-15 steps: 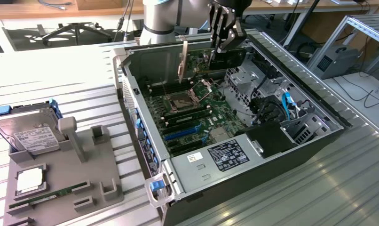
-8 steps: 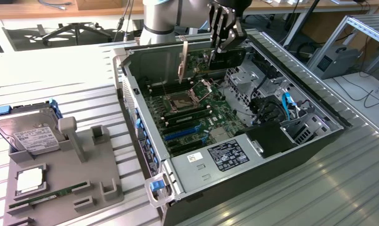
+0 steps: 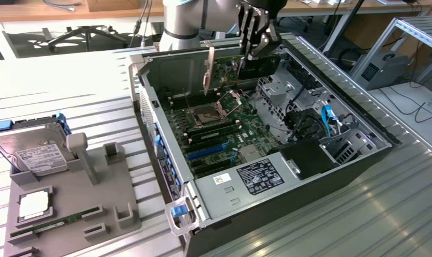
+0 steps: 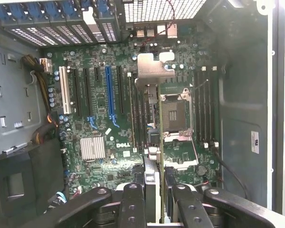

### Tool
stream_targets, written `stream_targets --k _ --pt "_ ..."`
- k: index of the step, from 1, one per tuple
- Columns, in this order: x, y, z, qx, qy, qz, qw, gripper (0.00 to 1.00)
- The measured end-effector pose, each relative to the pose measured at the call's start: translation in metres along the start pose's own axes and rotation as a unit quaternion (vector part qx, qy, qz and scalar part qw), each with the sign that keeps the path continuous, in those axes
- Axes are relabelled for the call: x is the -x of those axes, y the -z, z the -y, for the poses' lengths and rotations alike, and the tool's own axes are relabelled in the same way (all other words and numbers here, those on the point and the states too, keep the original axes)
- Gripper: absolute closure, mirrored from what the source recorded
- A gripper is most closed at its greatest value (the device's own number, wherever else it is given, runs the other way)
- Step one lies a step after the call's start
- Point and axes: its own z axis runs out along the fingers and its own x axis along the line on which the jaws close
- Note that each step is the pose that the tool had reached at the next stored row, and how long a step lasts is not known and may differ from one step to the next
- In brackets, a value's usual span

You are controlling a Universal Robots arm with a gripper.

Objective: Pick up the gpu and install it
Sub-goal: 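Insert the gpu into the slot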

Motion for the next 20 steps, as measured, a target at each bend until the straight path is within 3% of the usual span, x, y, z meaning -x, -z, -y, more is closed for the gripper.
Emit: stream_targets --k 20 --pt "0.0000 0.0000 0.0000 0.0005 0.016 0.0005 0.9999 0.73"
